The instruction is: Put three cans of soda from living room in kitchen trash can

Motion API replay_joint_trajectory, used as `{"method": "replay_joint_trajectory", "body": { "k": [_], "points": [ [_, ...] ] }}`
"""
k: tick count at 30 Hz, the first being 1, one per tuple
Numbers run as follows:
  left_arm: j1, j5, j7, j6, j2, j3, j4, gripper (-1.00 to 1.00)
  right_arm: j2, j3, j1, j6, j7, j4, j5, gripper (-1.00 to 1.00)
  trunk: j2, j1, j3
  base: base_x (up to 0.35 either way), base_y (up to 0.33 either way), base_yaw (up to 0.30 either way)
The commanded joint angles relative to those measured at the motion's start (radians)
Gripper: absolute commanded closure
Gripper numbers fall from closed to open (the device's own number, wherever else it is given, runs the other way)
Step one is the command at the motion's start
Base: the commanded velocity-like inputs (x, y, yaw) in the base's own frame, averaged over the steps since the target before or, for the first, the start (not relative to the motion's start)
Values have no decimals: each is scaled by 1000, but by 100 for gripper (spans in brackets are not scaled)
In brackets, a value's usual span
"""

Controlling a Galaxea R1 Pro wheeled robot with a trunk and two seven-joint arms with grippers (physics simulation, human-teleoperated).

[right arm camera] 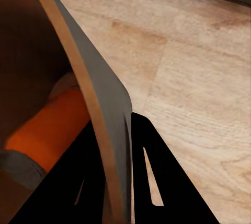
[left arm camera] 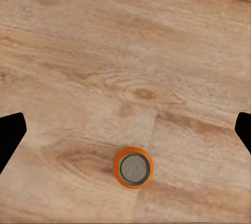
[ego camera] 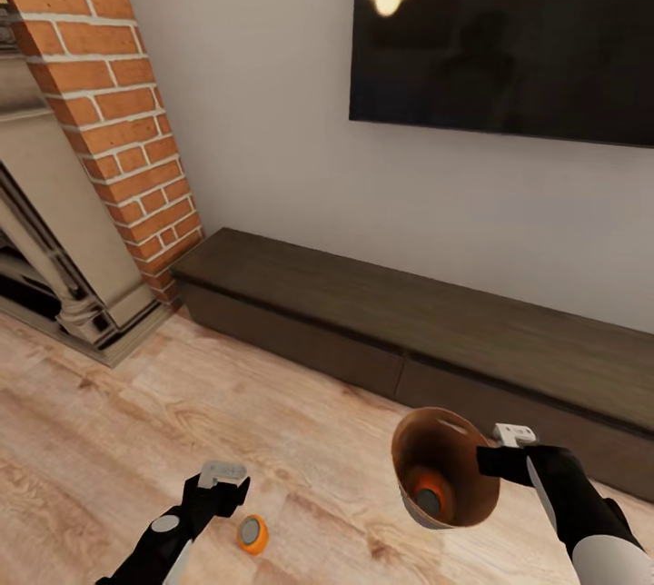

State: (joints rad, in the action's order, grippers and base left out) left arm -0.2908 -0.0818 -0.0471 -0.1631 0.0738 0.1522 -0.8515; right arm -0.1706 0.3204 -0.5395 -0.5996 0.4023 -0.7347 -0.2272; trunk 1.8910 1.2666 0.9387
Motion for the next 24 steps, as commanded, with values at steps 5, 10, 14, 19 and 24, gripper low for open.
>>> {"method": "replay_joint_trajectory", "body": {
  "k": [5, 10, 14, 19, 24],
  "points": [
    [-22, -3, 12, 118, -7, -1, 118, -100, 57, -13, 2, -7, 1, 0, 5, 100, 0, 0, 0, 72, 1, -2],
    [-25, -3, 41, 148, -8, -2, 141, -100, 86, -57, 3, -11, -1, -1, 5, 100, 35, 19, 15, 11, 0, 0],
    [-25, -2, 50, 161, -7, 1, 145, -100, 117, -90, 1, -47, -2, -7, 3, 100, 63, 34, 28, 1, 0, 0],
    [-24, 0, 50, 204, -8, 1, 154, -100, 125, -152, -7, -127, -2, -14, 1, 100, 98, 54, 44, 0, 0, 0],
    [-24, -1, 51, 217, -8, 0, 204, -100, 117, -168, -64, -233, -2, -18, -1, 100, 133, 73, 59, 0, 0, 0]
  ]
}}
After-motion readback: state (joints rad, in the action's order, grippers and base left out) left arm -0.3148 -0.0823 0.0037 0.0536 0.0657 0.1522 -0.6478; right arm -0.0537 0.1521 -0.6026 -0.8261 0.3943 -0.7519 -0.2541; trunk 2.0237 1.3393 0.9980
